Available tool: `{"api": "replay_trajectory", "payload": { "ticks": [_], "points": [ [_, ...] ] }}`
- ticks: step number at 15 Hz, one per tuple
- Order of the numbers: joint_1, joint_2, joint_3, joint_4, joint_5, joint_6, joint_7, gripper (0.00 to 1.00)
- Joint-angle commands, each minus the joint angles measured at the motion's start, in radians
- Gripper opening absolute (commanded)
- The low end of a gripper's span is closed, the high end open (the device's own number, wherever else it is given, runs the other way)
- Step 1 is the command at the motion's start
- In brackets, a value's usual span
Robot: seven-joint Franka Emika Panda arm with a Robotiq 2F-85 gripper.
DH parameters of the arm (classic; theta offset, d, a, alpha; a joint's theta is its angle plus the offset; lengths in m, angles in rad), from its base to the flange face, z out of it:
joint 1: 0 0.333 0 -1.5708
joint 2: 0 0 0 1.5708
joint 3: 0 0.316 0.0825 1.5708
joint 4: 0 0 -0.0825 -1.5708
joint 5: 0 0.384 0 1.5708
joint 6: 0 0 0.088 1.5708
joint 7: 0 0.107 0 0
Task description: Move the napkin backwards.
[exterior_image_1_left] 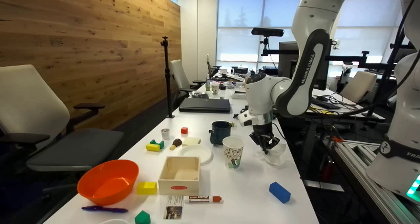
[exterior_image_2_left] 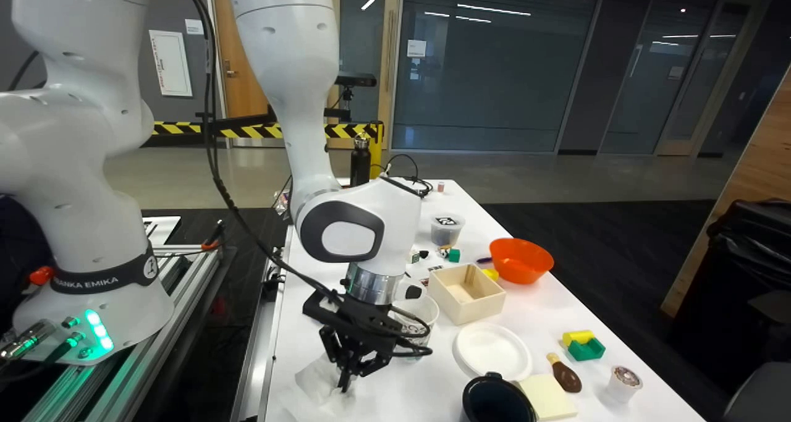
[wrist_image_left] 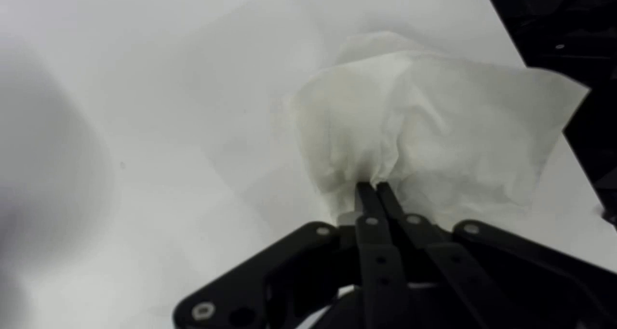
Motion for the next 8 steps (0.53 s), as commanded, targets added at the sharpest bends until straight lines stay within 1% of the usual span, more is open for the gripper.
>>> {"api": "replay_trajectory", "payload": {
  "ticks": [1,2,5,8],
  "points": [
    [-0.043,-0.041,0.044,0.002,0.061,0.036,-0.005,0.0],
    [-0.034,-0.044,0.038,0.013,0.055,0.045,0.015,0.0],
    [-0.037,-0.032,0.028,0.053,0.057,0.093,0.045,0.0],
    [-0.052,-0.015,0.037,0.094,0.083,0.103,0.071,0.0]
  ]
}}
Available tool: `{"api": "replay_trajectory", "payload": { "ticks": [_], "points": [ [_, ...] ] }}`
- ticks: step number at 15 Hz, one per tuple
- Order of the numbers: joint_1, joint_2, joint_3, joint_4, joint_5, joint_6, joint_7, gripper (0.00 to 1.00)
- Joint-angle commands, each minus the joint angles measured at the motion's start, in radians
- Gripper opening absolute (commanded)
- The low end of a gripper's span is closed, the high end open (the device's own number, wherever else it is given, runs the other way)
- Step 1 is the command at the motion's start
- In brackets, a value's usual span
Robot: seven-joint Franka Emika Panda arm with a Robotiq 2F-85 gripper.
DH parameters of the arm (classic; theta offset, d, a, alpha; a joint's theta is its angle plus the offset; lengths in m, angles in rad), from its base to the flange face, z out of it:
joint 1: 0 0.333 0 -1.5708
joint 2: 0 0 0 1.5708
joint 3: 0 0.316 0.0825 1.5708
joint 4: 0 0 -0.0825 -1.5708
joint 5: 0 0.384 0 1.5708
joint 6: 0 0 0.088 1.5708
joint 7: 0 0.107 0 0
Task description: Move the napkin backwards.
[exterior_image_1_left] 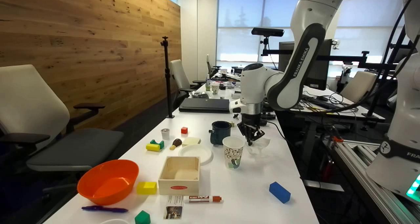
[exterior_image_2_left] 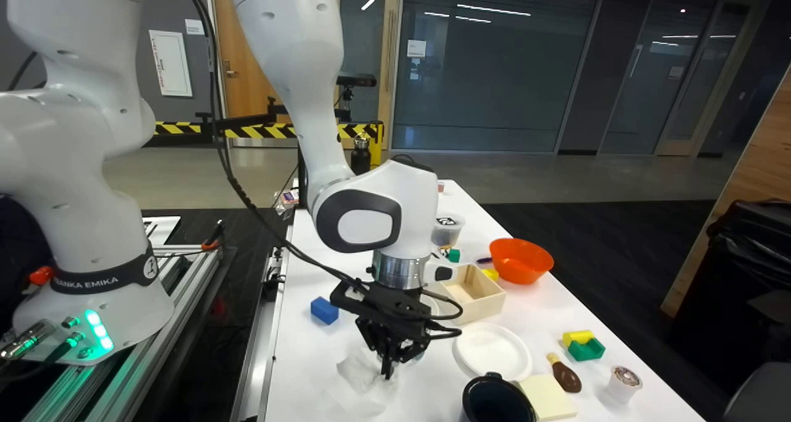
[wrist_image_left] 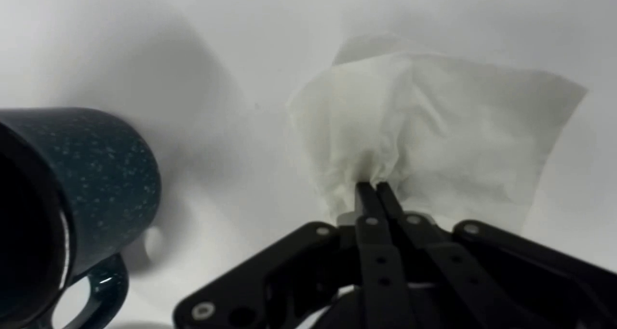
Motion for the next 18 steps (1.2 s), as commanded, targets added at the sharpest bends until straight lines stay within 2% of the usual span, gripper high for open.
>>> {"api": "replay_trajectory", "payload": {
  "ticks": [1,2,3,4,8,14,15,18],
  "points": [
    [-0.022,0.01,0.012,0.039,0.044,0.011,0.036,0.0],
    [-0.019,0.016,0.005,0.049,0.042,0.012,0.053,0.0],
    [-0.013,0.021,-0.005,0.057,0.035,0.016,0.077,0.27],
    [-0.01,0.022,-0.011,0.062,0.026,0.011,0.092,0.28],
    [0.004,-0.005,-0.037,0.049,-0.015,-0.019,0.119,0.55],
    [0.003,0.018,-0.009,0.032,-0.007,-0.077,0.098,0.95],
    [0.009,0.023,-0.011,0.027,-0.013,-0.063,0.113,0.99],
    [0.035,0.062,-0.022,0.045,-0.034,-0.027,0.145,1.0]
  ]
}}
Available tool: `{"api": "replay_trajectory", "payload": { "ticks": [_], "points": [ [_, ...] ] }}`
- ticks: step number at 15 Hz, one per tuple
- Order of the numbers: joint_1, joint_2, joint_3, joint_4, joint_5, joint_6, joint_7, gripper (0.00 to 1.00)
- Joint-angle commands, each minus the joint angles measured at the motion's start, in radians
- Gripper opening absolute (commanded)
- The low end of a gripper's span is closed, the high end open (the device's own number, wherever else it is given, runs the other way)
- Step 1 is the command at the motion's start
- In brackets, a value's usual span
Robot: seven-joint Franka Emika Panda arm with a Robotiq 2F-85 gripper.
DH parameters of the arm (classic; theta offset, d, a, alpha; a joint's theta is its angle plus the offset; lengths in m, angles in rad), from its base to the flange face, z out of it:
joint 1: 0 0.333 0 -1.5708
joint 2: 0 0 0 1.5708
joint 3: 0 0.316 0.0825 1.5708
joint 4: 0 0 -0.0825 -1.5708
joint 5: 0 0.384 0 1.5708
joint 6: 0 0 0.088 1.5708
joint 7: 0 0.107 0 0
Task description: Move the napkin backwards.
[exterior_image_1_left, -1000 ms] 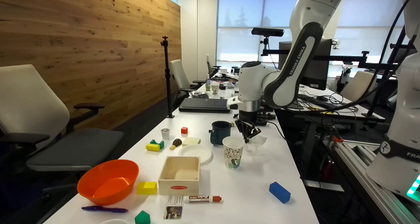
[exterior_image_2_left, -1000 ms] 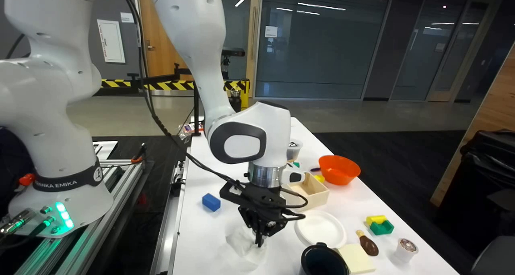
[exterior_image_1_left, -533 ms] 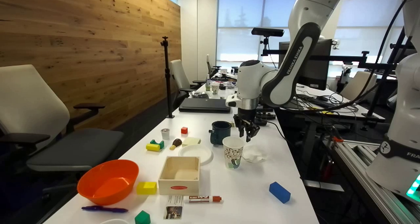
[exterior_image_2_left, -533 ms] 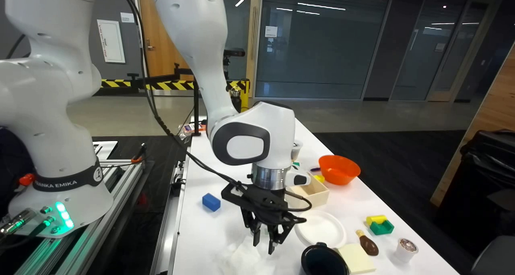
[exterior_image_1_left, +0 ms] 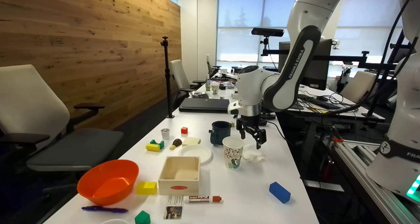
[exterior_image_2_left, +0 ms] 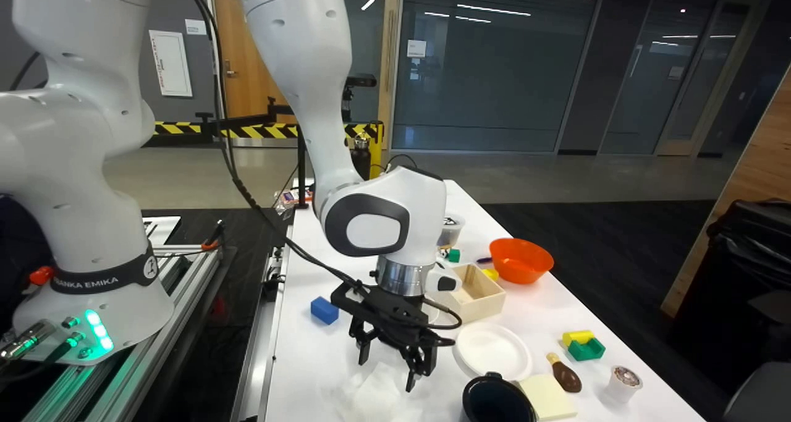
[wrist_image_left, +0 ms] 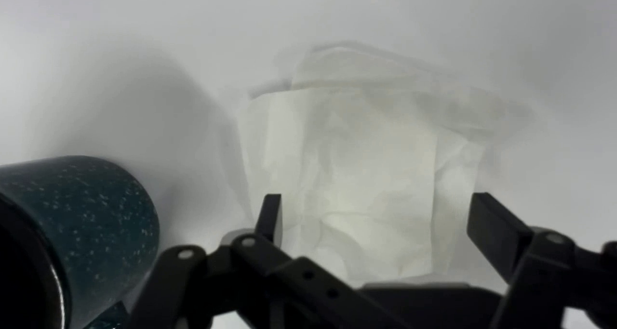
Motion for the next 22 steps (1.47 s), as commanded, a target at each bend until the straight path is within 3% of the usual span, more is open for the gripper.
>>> {"api": "replay_trajectory", "payload": {
  "ticks": [1,11,22],
  "points": [
    [0.027,0.038,-0.013,0.011,-0.048,0.039,0.058,1.0],
    [0.095,0.116,-0.082,0.037,-0.151,0.095,0.165,1.0],
    [0.063,0.112,-0.069,0.008,-0.159,0.134,0.112,1.0]
  ]
}}
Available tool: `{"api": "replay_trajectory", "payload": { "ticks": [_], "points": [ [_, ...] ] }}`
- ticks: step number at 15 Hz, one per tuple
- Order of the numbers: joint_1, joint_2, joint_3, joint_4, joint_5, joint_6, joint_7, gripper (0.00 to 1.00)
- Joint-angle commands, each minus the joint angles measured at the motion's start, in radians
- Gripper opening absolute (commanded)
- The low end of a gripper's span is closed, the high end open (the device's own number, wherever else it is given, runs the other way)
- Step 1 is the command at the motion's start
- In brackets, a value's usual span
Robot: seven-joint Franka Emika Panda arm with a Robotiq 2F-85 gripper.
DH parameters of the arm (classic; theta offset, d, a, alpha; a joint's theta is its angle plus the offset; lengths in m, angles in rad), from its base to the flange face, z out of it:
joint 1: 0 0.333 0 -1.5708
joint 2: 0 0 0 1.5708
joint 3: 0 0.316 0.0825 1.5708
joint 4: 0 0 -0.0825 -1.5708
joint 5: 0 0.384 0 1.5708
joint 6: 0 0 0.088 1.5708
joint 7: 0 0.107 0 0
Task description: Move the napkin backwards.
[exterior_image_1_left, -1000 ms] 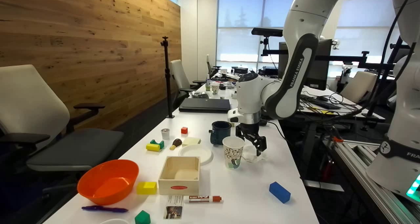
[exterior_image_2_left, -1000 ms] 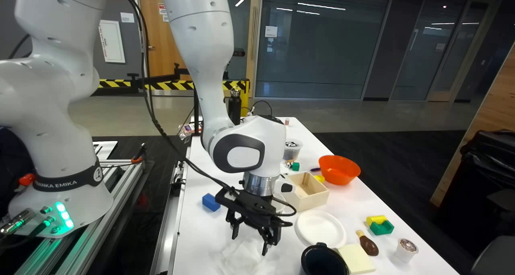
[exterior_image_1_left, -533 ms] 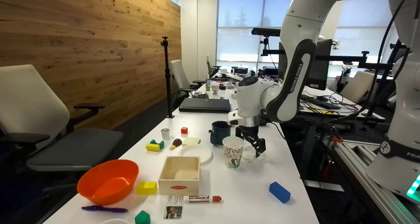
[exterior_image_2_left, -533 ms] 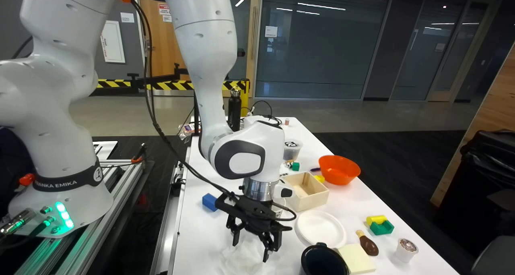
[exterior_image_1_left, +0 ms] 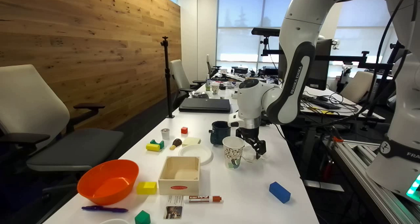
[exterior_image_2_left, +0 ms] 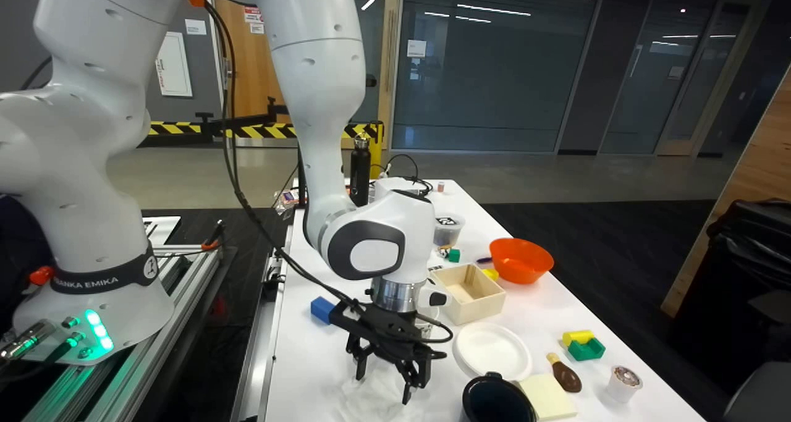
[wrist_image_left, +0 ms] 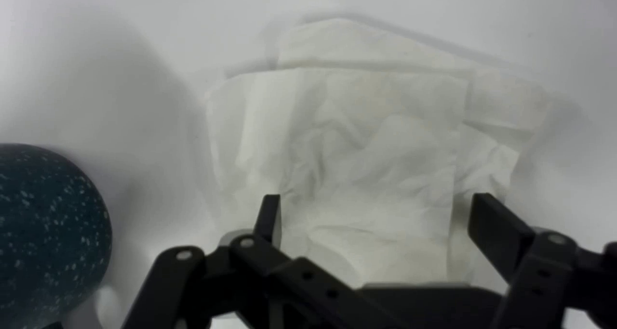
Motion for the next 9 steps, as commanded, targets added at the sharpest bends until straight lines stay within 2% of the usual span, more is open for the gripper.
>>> {"api": "replay_trajectory", "payload": {
  "ticks": [1,6,7,8,9],
  "points": [
    [-0.027,-0.006,0.002,-0.014,-0.047,0.03,-0.012,1.0],
    [-0.072,0.006,0.018,-0.012,-0.031,0.051,-0.047,1.0],
    [-0.084,0.01,0.024,-0.011,-0.027,0.059,-0.06,0.84],
    [-0.091,0.013,0.025,-0.011,-0.027,0.066,-0.071,0.72],
    [-0.101,0.018,0.032,-0.012,-0.023,0.074,-0.084,0.66]
  ]
}}
